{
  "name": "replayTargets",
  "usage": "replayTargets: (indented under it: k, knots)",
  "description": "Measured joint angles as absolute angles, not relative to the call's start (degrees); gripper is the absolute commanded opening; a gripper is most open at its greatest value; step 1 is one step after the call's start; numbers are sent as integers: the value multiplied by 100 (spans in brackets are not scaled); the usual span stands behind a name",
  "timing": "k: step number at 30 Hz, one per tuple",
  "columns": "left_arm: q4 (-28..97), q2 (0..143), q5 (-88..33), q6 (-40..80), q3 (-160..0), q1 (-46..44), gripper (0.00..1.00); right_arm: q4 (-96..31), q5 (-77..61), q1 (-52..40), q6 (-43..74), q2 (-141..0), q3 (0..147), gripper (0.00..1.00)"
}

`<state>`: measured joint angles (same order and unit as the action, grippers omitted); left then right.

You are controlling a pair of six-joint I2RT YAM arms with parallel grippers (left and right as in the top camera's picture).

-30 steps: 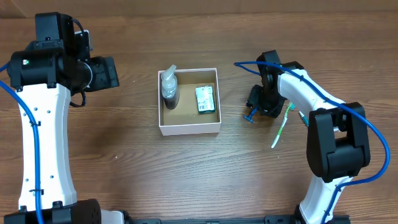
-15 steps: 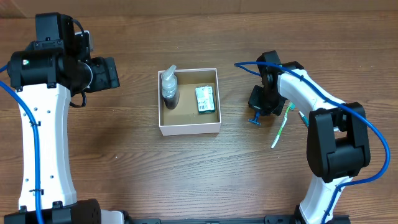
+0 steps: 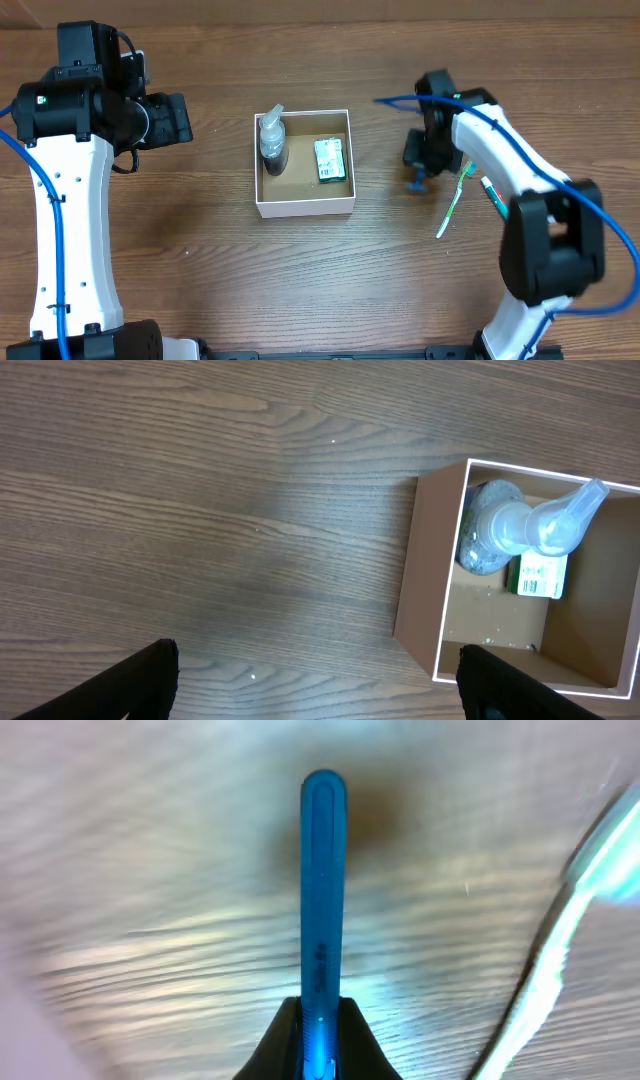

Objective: Pack container
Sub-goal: 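Lower the blue razor into the box and open the right gripper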

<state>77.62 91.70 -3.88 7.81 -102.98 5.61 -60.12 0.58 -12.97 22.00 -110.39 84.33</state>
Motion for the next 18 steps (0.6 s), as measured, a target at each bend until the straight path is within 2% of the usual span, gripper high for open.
replayTargets:
  k: [6,9,14,18]
  knots:
    - [7762,9170,-390,781,-10298,561,88,-5529,152,-2097,1411,-9835,9109,4]
    - [7762,9170,-390,781,-10298,561,88,-5131,145,-2897,1135,-9358,9264,4]
    - [7773,9170,-390,781,-10298,561,88,-4847,143,-3450,1017,-9843,9262,4]
    - [7780,9170,-390,781,-10298,561,88,-4733,150,-3557,1009,-10595,9227,4]
